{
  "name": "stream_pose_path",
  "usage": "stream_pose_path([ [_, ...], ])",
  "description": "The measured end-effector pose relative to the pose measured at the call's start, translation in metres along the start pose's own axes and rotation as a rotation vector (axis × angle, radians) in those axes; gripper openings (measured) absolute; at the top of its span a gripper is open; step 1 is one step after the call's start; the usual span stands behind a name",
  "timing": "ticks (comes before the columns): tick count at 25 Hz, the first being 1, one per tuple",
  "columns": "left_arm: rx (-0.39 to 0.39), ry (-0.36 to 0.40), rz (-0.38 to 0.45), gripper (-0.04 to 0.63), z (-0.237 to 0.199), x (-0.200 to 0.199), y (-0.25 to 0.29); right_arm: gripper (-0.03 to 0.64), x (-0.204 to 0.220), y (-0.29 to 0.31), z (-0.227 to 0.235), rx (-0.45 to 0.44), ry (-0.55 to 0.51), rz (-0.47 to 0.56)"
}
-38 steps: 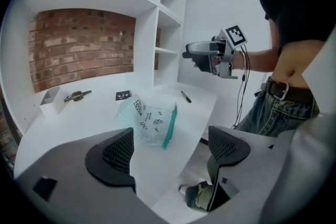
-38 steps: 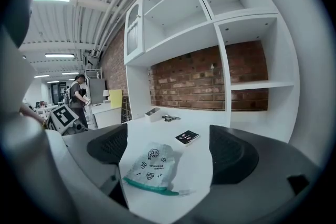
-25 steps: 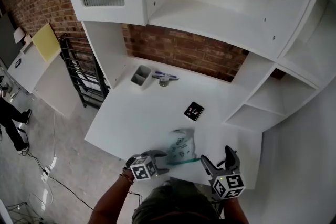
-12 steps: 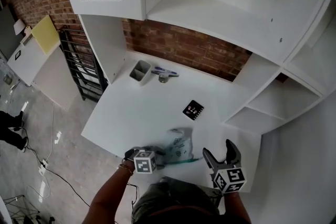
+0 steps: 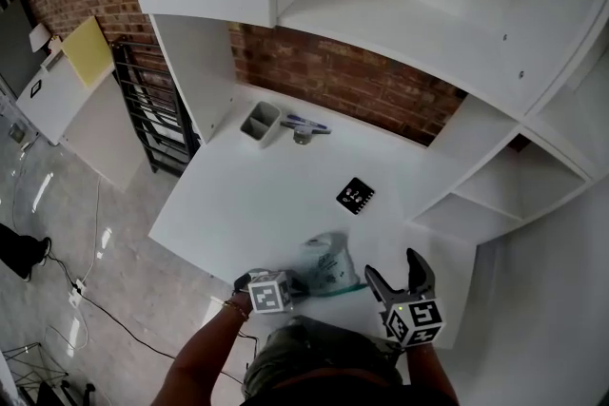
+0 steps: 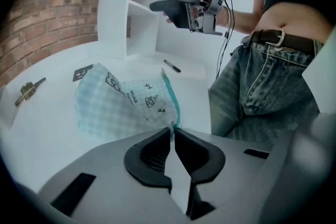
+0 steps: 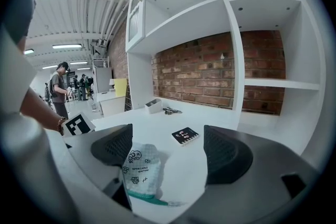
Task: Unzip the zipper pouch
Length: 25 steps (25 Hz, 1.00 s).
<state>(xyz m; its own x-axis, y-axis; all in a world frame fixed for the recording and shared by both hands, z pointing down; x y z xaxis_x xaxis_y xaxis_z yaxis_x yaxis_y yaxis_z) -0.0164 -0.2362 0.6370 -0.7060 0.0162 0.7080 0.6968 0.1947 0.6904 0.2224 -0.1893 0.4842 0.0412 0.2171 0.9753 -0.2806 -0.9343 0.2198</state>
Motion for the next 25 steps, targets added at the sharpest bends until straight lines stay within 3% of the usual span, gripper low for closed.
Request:
stream_pose_path([
  [4,-0.028,-0.132,0.106,0.021,0.005,-0.003,-0.006,0.422,0.0,0.001,-0.007,-0.015,-0.002,-0.003],
  [10,-0.088,-0.347,0.365,0.014,0.007,-0.015,-0.039,0.416,0.001,0.0,-0.017,-0.049,0.007,0.001],
  [14,-0.114,-0.44,0.522,0.014,0.01,-0.032,-0.065,0.358,-0.005,-0.003,-0.027,-0.129,0.043,0.043],
  [18,-0.133,-0.497,0.686,0.012,0.011,-0.044,-0.086,0.226,-0.018,-0.007,-0.04,-0.288,0.169,0.128],
  [25,-0.142,-0.529,0.862,0.008,0.02,-0.061,-0.113,0.21,-0.025,-0.008,-0.067,-0.393,0.177,0.143],
])
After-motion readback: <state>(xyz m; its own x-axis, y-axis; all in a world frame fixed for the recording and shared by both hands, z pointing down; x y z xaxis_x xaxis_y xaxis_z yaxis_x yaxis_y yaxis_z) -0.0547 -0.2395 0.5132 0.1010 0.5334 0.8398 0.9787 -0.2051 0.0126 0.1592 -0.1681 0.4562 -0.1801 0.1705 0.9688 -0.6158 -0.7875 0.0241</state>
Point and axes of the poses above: the fingertips, and each gripper's own axes: y forward along the fingers, z to its right, x out of its underside, the point moved 10 cm from there along -y, backward along the fingers, and after that the axes turned 8 degrees about z, right-handed, at the moved point
